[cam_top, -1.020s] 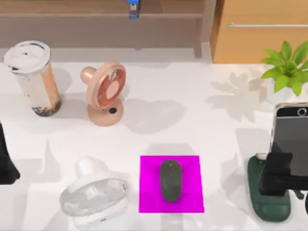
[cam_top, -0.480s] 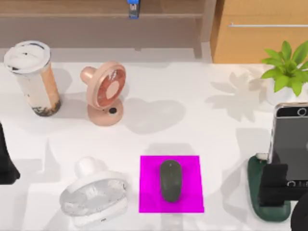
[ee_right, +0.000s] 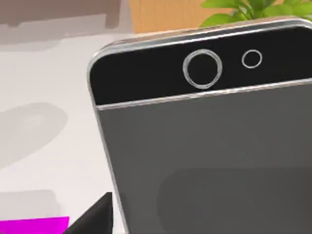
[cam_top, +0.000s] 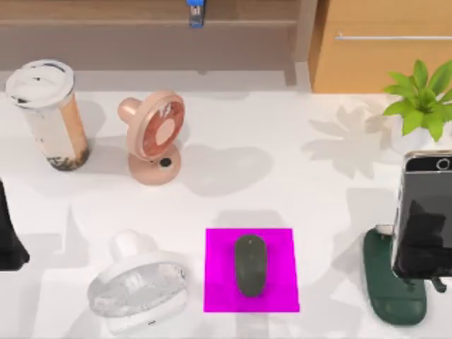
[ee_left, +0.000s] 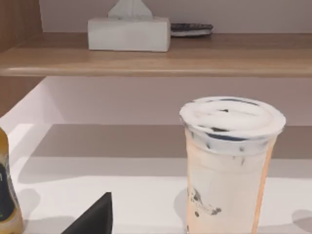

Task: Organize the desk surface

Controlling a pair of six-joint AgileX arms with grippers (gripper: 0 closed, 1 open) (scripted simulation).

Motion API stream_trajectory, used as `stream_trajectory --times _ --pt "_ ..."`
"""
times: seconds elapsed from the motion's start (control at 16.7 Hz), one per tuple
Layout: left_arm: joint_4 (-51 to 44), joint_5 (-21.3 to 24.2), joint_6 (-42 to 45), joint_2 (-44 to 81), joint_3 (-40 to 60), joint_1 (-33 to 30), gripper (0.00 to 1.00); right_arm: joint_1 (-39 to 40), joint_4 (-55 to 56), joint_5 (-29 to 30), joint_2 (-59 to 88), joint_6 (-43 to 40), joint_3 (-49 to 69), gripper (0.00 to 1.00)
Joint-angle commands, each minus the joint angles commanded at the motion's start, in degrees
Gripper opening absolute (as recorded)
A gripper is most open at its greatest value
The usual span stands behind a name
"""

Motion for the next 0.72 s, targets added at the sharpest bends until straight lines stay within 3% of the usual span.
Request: stream_trajectory --times 0.3,0.72 --pt "0.0 0.0 0.0 0.0 0.0 0.0 1.00 -15.5 11.2 -15.0 -11.7 -12.0 -2.7 1.00" --pt "0.0 0.0 0.0 0.0 0.0 0.0 1.00 -35.0 23.8 -27.8 -23.8 -23.4 -8.7 1.00"
